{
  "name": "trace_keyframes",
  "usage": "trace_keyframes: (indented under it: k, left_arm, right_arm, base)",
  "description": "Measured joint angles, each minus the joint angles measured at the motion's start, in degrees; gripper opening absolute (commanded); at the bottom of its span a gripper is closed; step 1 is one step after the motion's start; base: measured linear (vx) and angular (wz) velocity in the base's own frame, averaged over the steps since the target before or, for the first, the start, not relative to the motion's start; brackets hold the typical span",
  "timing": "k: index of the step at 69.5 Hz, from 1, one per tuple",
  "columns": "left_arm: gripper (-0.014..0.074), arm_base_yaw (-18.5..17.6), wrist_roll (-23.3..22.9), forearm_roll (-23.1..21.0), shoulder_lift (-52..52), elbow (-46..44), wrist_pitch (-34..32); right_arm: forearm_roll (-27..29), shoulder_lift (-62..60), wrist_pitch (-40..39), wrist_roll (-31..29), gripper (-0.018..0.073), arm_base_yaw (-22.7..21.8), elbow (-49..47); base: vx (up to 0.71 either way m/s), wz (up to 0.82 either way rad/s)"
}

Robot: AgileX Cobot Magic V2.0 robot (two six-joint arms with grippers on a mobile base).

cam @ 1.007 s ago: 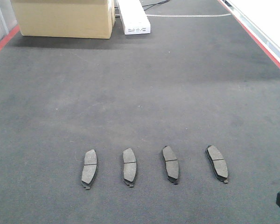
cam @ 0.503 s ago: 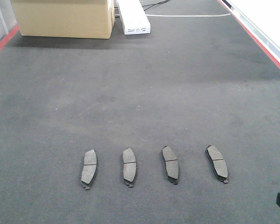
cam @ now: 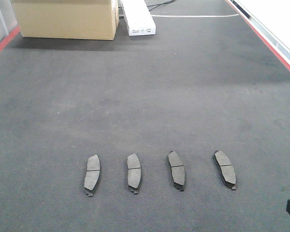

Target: Move and align brake pads A on conveyor

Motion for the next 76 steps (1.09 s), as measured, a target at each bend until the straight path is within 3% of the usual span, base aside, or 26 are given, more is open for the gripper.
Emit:
trace_keyframes:
  k: [33,51,65,76]
  left_arm:
    - [-0.0006,0.0,0.0,0.0,0.0,0.0,0.01]
    - [-0.0006,0.0,0.0,0.0,0.0,0.0,0.01]
    - [-0.0006,0.0,0.0,0.0,0.0,0.0,0.01]
    - [-0.0006,0.0,0.0,0.0,0.0,0.0,0.07]
  right_arm:
    - [-0.07,0.0,-2.85,-1.19,-0.0005,-0.83,0.34]
    - [6.18,-4.64,-20.19,-10.69,-0.0005,-12.27,9.04]
    - [8.05,-13.67,-28.73,-10.65,-0.0005,-22.01,17.93]
    - [8.3,-18.03,-29.38,-9.56,-0.0005,-25.46,22.09]
  base:
    - [0.0,0.0]
    - [0.0,0.0]
    - [0.0,0.0]
    - [0.0,0.0]
